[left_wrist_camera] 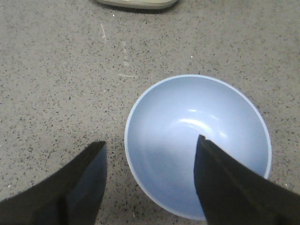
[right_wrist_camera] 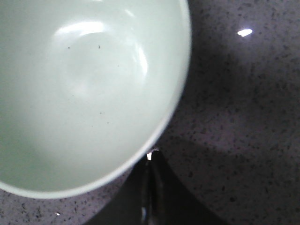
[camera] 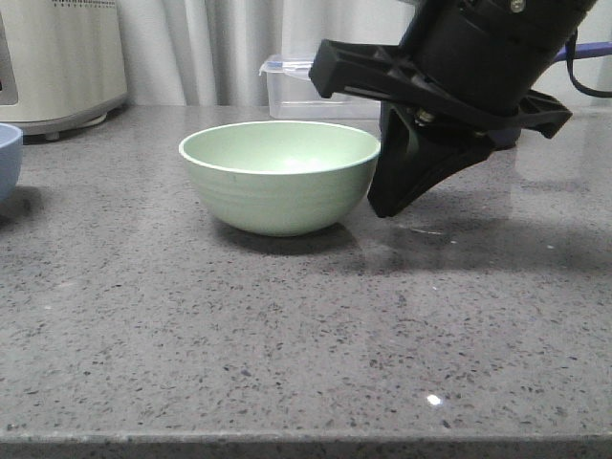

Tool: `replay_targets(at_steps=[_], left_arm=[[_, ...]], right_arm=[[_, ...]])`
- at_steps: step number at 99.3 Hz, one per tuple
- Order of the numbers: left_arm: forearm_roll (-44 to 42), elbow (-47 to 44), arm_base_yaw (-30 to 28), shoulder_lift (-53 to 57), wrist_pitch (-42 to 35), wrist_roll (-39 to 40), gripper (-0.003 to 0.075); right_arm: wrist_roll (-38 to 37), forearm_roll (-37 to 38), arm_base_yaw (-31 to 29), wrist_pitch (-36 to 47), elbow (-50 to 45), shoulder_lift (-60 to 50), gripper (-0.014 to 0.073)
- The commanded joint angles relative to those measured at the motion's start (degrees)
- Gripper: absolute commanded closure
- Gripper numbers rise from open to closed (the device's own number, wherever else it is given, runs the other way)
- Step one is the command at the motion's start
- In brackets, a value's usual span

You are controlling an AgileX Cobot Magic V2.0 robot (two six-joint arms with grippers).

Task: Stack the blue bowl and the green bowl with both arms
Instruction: 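Lower the left gripper onto the rim of the light blue bowl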

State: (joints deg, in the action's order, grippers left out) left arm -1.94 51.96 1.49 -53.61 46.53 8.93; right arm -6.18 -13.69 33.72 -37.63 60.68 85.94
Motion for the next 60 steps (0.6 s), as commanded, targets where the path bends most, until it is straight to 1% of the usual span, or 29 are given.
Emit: replay_targets(at_steps=[1, 13, 29, 60], left_arm=[[-0.31, 4.62, 0.00, -4.06, -1.56, 0.93, 0.0312], [-0.41, 7.13, 0.00, -9.54, -0.41, 0.93, 0.0312], [-2.08, 7.51, 0.00, -14.56, -0.16, 0.93, 0.0312], [-2.61, 7.51, 0.00, -18.76, -0.88, 0.93, 0.0312]], right_arm=[[0.60, -0.67, -0.01, 1.92, 1.26, -1.92, 0.0673], [0.60, -0.67, -0.01, 1.92, 1.26, -1.92, 0.0673], [0.60, -0.67, -0.01, 1.92, 1.26, -1.92, 0.0673], [0.60, -0.67, -0.01, 1.92, 1.26, -1.92, 0.0673]])
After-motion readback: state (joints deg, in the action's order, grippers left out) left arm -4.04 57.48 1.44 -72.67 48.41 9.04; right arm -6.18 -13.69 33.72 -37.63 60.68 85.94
